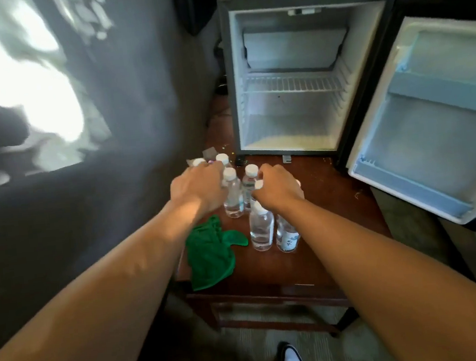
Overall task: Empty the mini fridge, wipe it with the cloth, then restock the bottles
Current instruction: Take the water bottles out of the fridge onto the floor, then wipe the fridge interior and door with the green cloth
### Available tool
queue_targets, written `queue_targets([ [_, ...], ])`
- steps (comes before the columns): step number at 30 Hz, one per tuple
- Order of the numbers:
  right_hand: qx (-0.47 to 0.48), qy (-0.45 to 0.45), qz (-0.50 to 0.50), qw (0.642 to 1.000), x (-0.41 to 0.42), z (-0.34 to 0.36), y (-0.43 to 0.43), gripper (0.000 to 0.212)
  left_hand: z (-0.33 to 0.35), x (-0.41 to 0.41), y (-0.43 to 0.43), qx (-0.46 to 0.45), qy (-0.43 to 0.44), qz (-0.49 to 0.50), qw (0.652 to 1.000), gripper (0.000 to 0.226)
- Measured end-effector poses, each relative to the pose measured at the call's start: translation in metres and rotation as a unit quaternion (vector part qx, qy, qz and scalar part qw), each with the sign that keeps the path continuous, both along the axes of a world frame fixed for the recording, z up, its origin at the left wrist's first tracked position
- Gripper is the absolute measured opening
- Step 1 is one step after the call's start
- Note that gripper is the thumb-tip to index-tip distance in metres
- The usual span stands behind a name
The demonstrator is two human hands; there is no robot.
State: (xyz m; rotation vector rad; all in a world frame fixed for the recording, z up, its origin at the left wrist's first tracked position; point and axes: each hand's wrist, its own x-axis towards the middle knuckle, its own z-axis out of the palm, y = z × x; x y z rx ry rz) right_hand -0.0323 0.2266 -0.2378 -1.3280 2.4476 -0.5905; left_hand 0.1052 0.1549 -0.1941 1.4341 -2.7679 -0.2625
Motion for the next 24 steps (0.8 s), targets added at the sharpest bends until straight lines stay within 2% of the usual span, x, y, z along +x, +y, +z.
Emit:
queue_targets([
  [3, -0.013, -0.001, 0.069, 0.998, 0.039, 0.000, -0.020, 0.042, 0.008, 0.041, -0.011, -0.014, 0.004, 0.053, 0.998, 0.045],
  [7, 0.039, -0.024, 0.144, 0.988, 0.082, -0.031, -0.040, 0.051, -0.014, 0.085, -0.021, 0.018, 0.020, 0.131, 0.991, 0.049],
  [12, 0.139, -0.051, 0.183, 0.972, 0.111, -0.086, -0.063, 0.076, -0.074, 0.115, -0.027, 0.069, 0.030, 0.197, 0.978, 0.045],
  [19, 0.227, -0.066, 0.207, 0.949, 0.118, -0.156, -0.091, 0.113, -0.132, 0.113, -0.046, 0.118, 0.039, 0.242, 0.962, 0.054],
  [22, 0.253, -0.097, 0.187, 0.944, 0.120, -0.178, -0.095, 0.111, -0.147, 0.105, -0.054, 0.124, 0.028, 0.256, 0.958, 0.054],
  [24, 0.236, -0.070, 0.184, 0.952, 0.119, -0.185, -0.095, 0.098, -0.150, 0.102, -0.058, 0.125, 0.034, 0.267, 0.955, 0.054],
])
